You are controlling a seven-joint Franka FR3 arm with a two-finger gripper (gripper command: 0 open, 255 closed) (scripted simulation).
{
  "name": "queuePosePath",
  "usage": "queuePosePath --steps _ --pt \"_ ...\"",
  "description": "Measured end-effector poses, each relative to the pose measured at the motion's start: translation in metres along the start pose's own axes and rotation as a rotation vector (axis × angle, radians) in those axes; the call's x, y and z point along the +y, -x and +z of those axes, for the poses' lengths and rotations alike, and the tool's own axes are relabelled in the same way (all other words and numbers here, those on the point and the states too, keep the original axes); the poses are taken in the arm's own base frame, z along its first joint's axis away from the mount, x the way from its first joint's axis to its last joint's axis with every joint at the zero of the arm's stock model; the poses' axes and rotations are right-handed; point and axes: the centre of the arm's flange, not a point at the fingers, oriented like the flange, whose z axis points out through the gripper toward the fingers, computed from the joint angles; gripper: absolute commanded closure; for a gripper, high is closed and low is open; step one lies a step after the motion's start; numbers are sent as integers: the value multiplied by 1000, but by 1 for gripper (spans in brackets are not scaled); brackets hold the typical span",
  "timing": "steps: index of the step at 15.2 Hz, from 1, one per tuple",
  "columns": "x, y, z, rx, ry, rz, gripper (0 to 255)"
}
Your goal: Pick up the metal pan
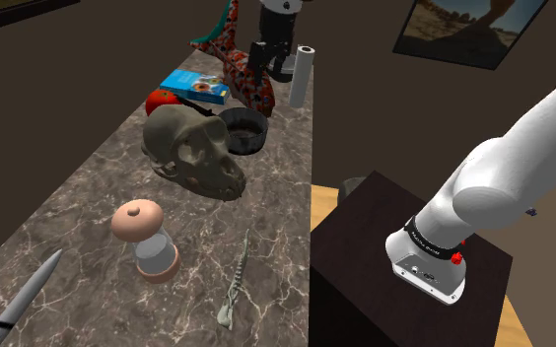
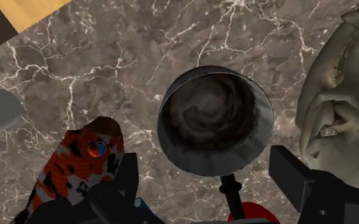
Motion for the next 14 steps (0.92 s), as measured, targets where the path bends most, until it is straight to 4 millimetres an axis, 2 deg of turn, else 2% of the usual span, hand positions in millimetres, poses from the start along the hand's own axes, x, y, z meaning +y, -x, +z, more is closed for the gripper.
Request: queuePosePath --steps 6,11,14 --pt "-24 -62 54 -27 -4 -21 0" --pt "-49 -113 91 -50 -6 -39 0" --pt "-59 -135 118 -63 -8 -49 0"
